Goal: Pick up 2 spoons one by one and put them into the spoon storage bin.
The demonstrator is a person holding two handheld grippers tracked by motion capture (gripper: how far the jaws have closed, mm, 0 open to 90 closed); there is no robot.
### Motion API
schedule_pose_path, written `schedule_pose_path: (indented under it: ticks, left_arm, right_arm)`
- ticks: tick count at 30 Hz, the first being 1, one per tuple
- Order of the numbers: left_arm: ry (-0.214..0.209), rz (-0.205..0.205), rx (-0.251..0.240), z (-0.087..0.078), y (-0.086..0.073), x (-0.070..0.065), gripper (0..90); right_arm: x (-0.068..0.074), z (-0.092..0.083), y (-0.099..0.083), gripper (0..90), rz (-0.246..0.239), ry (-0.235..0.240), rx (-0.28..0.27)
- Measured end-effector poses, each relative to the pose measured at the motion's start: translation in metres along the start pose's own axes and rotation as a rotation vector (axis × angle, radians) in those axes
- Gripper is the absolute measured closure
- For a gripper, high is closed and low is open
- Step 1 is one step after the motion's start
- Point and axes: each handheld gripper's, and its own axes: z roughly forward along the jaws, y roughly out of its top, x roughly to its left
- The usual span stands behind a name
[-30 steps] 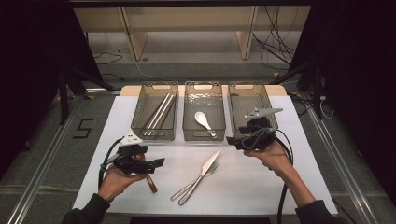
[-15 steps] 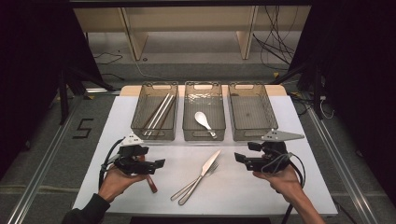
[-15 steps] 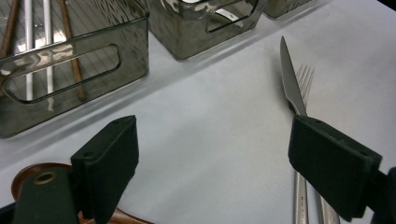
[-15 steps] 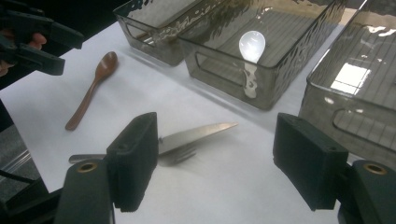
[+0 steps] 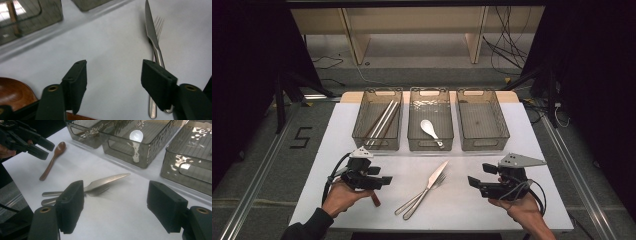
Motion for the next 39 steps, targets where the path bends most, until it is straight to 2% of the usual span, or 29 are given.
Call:
schedule_pose_path:
  ticks: [5,7,10,15,23,28,31,32,39]
  left_arm:
    - [0.039,0.022,0.084,0.008,-0.004,0.000,61.1]
    - [0.037,0.042,0.117,0.010,-0.005,0.001,67.7]
    - [0.059,0.061,0.163,0.013,-0.007,0.001,76.5]
    - [0.036,0.068,0.210,0.018,-0.010,0.001,84.6]
    - [0.010,0.062,0.270,0.024,-0.013,0.005,88.5]
    - [0.017,0.059,0.309,0.028,-0.016,0.008,88.6]
    - [0.036,0.065,0.340,0.028,-0.016,0.010,88.5]
    - [0.032,0.069,0.361,0.029,-0.017,0.011,88.5]
    - [0.025,0.060,0.400,0.025,-0.017,0.015,88.5]
  right_arm:
    - [-0.001,-0.002,-0.004,30.3,0.008,-0.004,-0.004]
    - [0.000,-0.003,-0.005,30.3,0.008,-0.004,-0.008]
    - [0.001,-0.004,-0.006,30.2,0.003,-0.005,-0.006]
    - [0.003,-0.003,-0.007,30.1,-0.006,-0.001,0.001]
    - [0.004,-0.002,-0.007,30.0,-0.009,0.007,0.012]
    - [0.004,-0.002,-0.007,30.0,-0.009,0.011,0.008]
    - [0.004,-0.002,-0.007,30.0,0.001,0.030,0.009]
    - [0.004,-0.002,-0.007,30.0,0.001,0.030,0.010]
    - [0.005,-0.002,-0.006,30.0,-0.006,0.034,0.012]
